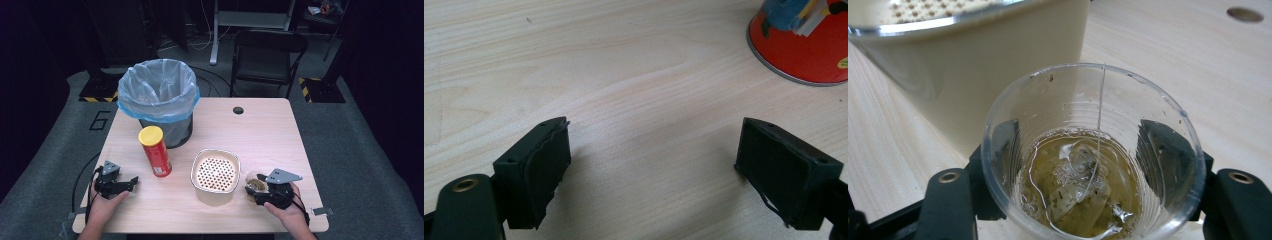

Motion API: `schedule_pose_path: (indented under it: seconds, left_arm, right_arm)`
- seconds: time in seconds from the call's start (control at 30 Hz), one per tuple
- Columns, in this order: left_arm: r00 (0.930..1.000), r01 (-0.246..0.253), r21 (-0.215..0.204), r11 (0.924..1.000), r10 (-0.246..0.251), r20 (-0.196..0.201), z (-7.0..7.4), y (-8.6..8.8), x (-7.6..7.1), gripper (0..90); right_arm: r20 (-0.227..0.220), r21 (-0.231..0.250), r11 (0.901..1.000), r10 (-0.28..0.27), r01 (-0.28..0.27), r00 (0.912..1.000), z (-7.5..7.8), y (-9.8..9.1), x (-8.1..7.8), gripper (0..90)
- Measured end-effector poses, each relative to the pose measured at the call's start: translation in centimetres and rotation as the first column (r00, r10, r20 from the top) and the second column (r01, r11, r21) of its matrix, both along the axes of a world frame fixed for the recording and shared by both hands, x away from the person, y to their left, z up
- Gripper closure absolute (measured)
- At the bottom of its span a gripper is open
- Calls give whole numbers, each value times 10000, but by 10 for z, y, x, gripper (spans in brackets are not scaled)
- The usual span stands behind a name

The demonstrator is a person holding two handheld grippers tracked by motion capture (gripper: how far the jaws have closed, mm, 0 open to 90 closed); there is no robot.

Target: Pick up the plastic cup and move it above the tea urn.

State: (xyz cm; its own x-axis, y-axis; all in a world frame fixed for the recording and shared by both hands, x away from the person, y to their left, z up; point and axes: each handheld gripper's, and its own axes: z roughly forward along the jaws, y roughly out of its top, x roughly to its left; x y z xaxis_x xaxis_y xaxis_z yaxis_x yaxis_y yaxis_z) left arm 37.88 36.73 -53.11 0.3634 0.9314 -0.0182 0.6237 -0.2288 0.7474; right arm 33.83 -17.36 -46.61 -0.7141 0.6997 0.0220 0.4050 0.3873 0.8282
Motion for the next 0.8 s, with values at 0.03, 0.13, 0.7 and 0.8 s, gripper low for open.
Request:
schedule_pose_path:
  seconds: [0.03, 0.13, 0.7, 0.8]
  left_arm:
    - [10000, 2, 3, 10000, -2, 0, 0, 0, 0, 138]
    - [10000, 2, 2, 10000, -2, 1, 0, 0, 0, 138]
    - [10000, 8, 16, 10000, -8, 9, 0, 0, 0, 138]
    - [10000, -4, -2, 10000, 4, 13, 0, 0, 0, 138]
  right_arm:
    - [98, -138, 9998, 110, -109, 9999, 5, -1, 3, 345]
    - [345, -293, 9992, 299, -289, 9990, 23, -3, 15, 350]
    - [1345, -352, 9921, 1241, -1204, 9831, 81, 9, 110, 357]
    - [1478, -559, 9891, 1429, -1360, 9786, 82, 19, 125, 358]
